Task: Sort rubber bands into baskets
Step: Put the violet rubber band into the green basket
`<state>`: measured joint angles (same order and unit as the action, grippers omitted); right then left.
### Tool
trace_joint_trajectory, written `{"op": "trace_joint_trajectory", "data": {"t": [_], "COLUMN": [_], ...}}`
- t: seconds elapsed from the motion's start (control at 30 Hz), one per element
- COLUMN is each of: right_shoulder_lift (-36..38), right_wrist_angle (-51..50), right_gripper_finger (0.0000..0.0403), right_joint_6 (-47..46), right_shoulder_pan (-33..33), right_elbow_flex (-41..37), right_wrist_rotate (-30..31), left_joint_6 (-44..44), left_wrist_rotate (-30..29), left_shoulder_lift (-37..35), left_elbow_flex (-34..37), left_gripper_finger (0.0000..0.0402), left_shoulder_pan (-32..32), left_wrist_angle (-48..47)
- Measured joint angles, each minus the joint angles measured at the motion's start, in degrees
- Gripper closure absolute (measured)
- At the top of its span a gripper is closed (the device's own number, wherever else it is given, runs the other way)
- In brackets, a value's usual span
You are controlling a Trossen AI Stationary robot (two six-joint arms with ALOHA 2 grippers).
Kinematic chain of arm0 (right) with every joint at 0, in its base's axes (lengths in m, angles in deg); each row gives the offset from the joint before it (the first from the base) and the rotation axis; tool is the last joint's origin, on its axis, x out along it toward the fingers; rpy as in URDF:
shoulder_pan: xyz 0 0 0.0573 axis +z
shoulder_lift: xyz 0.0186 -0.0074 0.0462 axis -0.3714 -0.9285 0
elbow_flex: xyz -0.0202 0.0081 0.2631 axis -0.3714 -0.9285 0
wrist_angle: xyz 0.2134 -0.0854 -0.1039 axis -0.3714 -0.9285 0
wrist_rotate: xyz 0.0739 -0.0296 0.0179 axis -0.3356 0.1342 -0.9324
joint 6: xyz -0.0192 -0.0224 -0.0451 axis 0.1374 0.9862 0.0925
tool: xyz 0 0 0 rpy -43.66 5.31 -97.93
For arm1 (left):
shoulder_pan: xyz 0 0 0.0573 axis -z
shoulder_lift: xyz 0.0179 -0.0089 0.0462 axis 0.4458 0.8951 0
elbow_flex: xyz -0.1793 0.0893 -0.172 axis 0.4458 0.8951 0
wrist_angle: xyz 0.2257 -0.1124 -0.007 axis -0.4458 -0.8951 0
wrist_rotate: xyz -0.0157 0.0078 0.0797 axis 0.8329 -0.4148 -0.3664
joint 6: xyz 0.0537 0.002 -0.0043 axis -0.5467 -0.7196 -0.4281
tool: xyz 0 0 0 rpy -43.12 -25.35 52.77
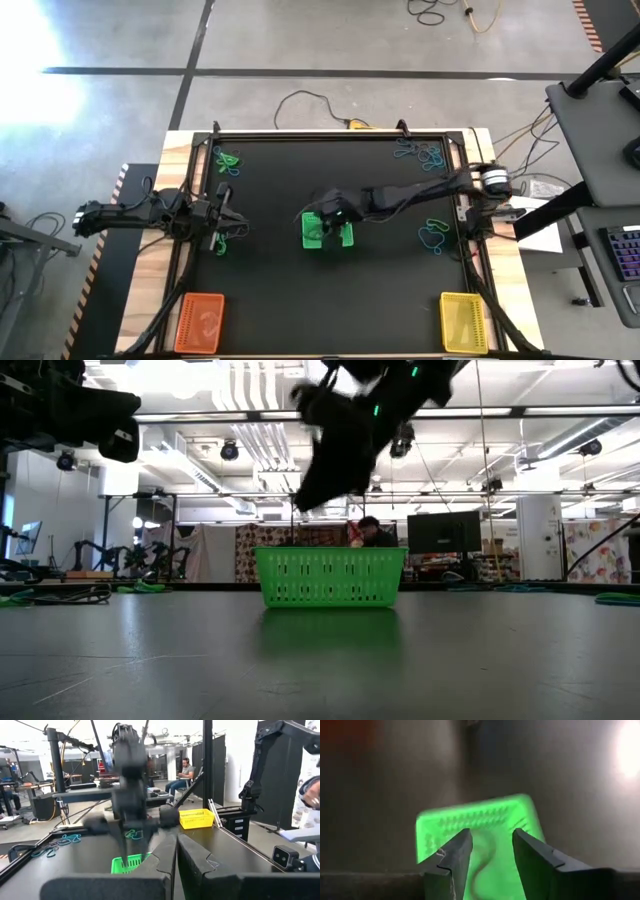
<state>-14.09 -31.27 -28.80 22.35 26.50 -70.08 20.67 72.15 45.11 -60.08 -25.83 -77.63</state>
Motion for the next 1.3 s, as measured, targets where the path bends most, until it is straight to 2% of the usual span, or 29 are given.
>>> {"op": "trace_joint_trajectory", "data": {"t": [0.1,0.2,0.4,0.47,0.57,0.67,0.9,1.3], "right_shoulder_lift": [5.8,11.8,22.2,23.8,24.1,23.1,16.1,0.4], "right_wrist_angle": [-0.1,-0.4,-3.2,-6.7,-13.3,-14.4,-22.7,-37.4], "right_gripper_finger": [0.0261,0.0264,0.026,0.0261,0.027,0.028,0.0286,0.0287], "right_joint_6": [0.1,-3.7,-23.3,-28.8,-29.7,-25.5,-19.8,-8.0], "right_shoulder_pan": [-2.0,-5.3,-18.5,-24.8,-34.7,-41.4,-50.7,-55.7], "right_elbow_flex": [-2.7,-8.0,-24.2,-27.9,-29.5,-28.6,-20.9,-1.2], "right_wrist_rotate": [5.7,10.6,18.4,17.9,9.7,4.4,4.1,4.2], "left_joint_6": [0.0,0.0,0.0,0.0,0.0,0.0,0.0,0.0], "left_wrist_rotate": [0.0,0.0,0.0,0.0,0.0,0.0,0.0,0.0], "left_shoulder_lift": [0.0,0.0,0.0,0.0,0.0,0.0,0.0,0.0], "left_elbow_flex": [0.0,0.0,0.0,0.0,0.0,0.0,0.0,0.0], "left_gripper_finger": [0.0402,0.0402,0.0402,0.0402,0.0402,0.0402,0.0402,0.0402], "left_shoulder_pan": [0.0,0.0,0.0,0.0,0.0,0.0,0.0,0.0], "left_wrist_angle": [0.0,0.0,0.1,0.1,0.1,0.1,0.2,0.1]}}
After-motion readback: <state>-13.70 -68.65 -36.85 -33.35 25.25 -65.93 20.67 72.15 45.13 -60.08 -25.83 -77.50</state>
